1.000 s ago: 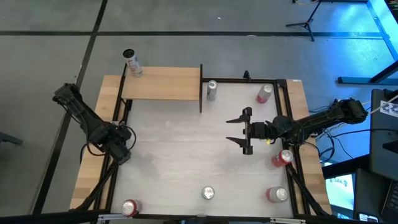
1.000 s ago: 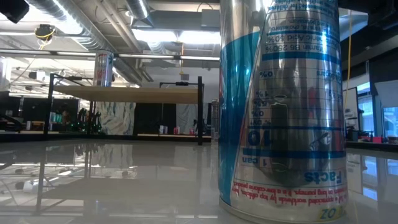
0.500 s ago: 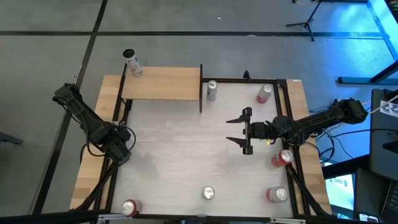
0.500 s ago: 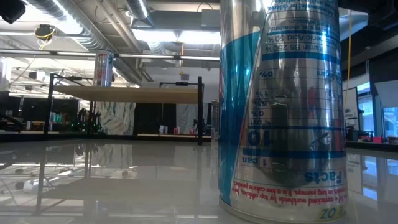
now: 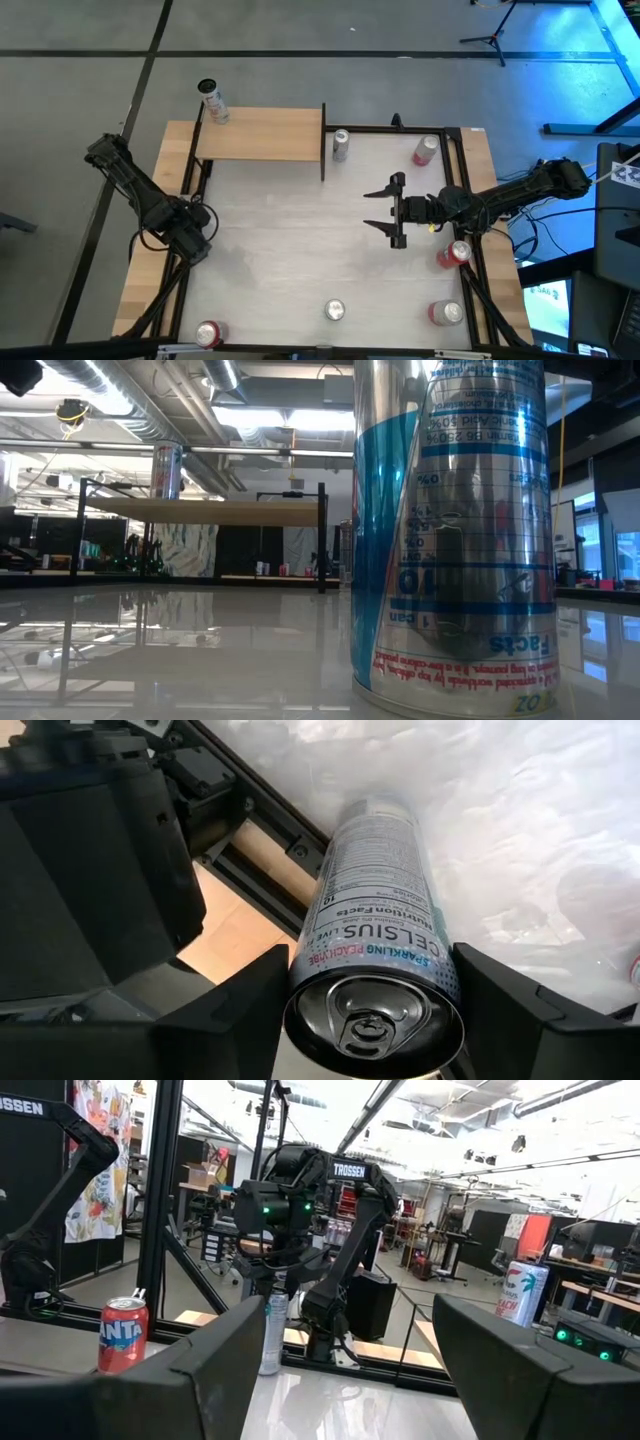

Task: Place canned beverage on shelf
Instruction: Put the white pink soda can on the shelf aligned with the white pink soda can

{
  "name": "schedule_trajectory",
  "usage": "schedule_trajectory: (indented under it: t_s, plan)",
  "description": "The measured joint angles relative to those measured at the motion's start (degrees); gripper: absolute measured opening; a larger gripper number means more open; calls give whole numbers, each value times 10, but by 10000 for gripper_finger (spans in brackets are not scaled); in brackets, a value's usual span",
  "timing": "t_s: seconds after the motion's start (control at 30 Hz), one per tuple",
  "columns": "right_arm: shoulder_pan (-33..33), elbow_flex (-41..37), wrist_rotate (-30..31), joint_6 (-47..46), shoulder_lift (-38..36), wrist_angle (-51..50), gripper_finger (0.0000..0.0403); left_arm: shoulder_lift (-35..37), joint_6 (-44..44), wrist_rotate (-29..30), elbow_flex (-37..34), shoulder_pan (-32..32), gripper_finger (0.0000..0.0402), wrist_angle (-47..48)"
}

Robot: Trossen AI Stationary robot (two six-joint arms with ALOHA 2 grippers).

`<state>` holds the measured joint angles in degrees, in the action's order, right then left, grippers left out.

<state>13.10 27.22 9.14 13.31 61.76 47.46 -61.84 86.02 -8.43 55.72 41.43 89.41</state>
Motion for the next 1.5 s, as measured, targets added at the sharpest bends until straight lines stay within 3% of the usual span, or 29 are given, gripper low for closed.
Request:
schedule_trajectory:
  t_s: [0.33,0.53,0.97,1.17,1.5]
  plan:
    - [0,0,1,0,0,0,287,-1,7,56,24,-2,225,-10]
    - [0,0,1,0,0,0,287,-1,1,79,36,-36,231,-12]
    - [0,0,5,0,0,1,287,-15,-165,60,37,-180,226,-61]
    - [0,0,7,0,0,1,287,-58,-254,22,47,-248,225,-58]
    - [0,0,7,0,11,0,287,-142,-335,12,98,-305,238,-54]
